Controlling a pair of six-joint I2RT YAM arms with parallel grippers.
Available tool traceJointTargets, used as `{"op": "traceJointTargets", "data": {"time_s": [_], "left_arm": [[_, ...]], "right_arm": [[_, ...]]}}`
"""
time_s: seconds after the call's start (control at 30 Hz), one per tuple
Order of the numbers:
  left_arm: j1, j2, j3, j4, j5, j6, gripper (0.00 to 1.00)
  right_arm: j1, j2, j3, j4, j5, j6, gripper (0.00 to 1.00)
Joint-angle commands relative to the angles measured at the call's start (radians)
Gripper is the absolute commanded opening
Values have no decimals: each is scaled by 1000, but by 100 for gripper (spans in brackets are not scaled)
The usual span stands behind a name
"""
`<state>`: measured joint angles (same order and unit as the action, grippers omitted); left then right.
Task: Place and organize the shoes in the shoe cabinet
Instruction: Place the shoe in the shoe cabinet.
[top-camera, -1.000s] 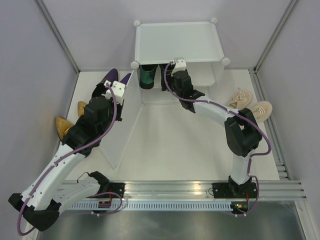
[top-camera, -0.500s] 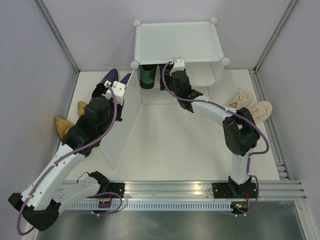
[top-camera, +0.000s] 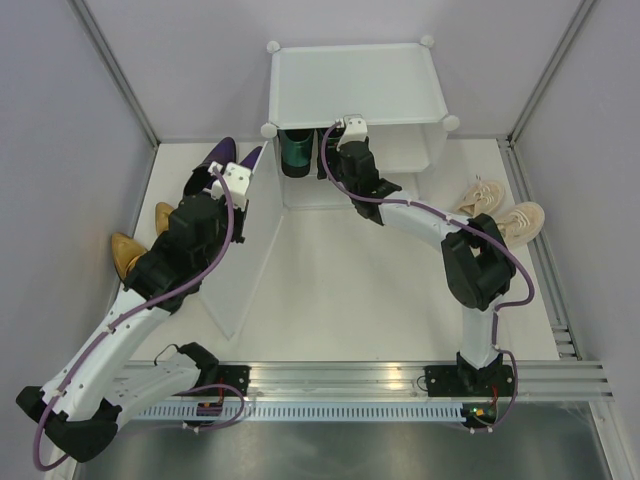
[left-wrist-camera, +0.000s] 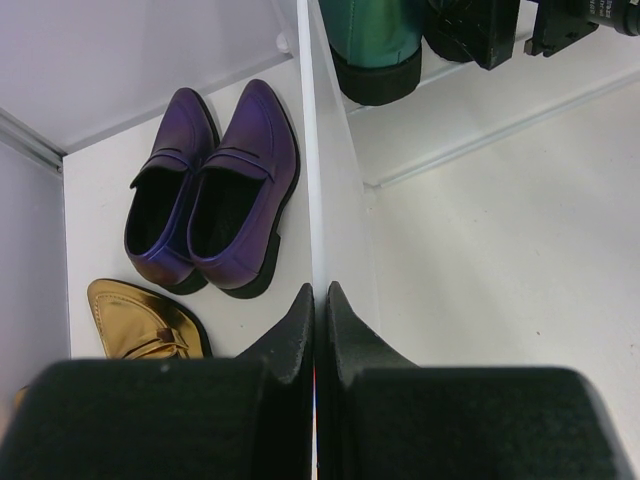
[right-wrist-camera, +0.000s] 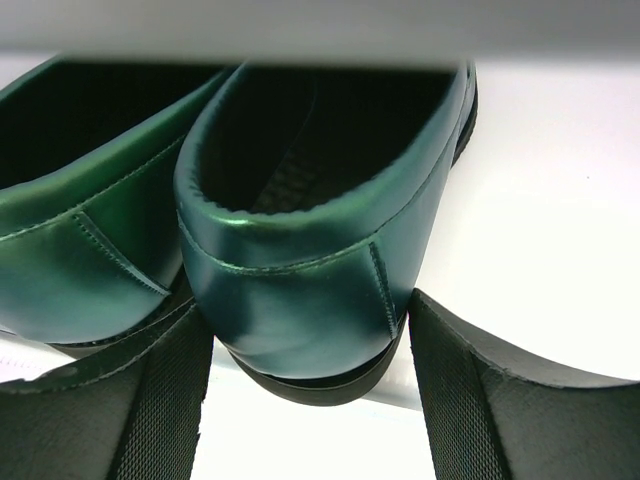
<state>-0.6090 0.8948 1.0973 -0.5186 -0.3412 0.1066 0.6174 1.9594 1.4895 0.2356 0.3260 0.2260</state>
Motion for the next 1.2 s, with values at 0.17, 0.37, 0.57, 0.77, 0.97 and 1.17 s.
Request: {"op": "traceJointTargets", "data": {"time_s": [0.17, 0.37, 0.57, 0.77, 0.97, 1.17], "left_arm": [[-41, -11, -27, -40, 137, 16, 2], [-44, -14, -28, -40, 133, 18, 2], [-44, -14, -31, -38, 117, 21, 2], [-44, -16, -34, -38, 116, 24, 2], [-44, -16, -34, -35, 114, 24, 2], [-44, -16, -37, -34, 105, 28, 2]], "right_arm": [[36, 32, 37, 84, -74, 36, 54], [36, 4, 2, 91, -67, 38, 63], [36, -16, -14, 84, -56, 39, 77], [38, -30, 0, 57, -58, 42, 88], [36, -53, 5, 33, -47, 30, 93], [28, -97, -1, 1, -24, 24, 95]]}}
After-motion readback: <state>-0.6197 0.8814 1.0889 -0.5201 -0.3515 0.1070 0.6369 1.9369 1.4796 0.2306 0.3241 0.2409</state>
